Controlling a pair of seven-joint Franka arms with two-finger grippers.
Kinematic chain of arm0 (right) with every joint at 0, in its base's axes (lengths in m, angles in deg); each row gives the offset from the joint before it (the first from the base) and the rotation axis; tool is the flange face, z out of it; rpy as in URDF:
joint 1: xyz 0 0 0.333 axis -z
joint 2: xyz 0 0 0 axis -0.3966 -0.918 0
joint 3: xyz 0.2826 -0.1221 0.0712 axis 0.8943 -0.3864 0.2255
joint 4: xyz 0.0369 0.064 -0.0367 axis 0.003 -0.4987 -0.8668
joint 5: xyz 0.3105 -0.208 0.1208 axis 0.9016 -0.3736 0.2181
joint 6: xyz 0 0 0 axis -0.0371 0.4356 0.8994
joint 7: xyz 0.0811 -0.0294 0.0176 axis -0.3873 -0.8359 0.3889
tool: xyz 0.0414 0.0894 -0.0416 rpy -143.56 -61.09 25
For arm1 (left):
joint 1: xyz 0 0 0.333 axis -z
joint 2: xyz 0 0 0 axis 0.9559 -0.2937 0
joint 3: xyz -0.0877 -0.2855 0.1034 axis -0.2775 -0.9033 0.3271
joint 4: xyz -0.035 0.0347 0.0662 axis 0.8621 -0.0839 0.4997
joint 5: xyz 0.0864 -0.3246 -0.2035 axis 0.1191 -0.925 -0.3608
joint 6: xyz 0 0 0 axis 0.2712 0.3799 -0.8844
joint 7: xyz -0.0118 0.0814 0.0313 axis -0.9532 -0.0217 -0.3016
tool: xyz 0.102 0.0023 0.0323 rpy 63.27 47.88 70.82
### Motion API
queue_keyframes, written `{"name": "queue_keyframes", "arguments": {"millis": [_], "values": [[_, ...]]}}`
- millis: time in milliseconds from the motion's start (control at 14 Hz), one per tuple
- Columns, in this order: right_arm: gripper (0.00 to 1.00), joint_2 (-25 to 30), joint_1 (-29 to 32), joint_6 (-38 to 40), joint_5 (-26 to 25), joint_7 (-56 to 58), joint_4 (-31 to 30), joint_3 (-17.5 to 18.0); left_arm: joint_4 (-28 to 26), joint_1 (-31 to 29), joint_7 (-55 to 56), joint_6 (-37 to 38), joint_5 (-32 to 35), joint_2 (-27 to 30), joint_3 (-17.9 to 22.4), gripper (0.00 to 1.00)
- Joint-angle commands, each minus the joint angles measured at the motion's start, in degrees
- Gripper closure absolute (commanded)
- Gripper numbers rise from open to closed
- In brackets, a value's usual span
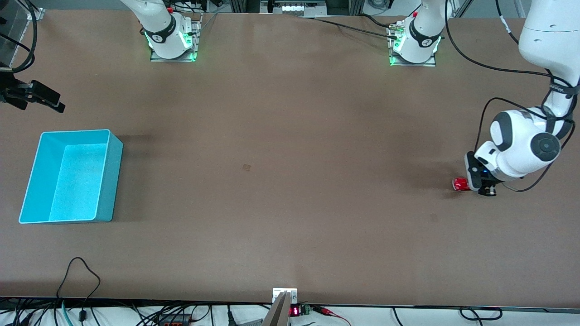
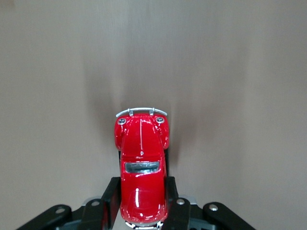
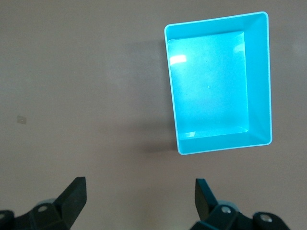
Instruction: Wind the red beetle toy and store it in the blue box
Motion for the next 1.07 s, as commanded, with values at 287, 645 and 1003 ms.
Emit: {"name": "queue_keyframes", "arguments": {"millis": [287,645,1003], "values": [[0.00,0.23,0.13,0.65,-0.61,-0.56,0.22,0.29,1.90,-4.42,-3.99,-0.56,1.01,-3.51,-0.49,0.70],[0.00,0.23,-0.04,0.65,-0.52,-0.56,0.22,0.29,2.25,-4.25,-4.08,-0.56,1.01,-3.51,-0.49,0.69],[0.00,0.23,-0.13,0.65,-0.52,-0.56,0.31,0.29,2.25,-4.33,-3.82,-0.30,0.92,-3.08,-0.67,0.00]]}}
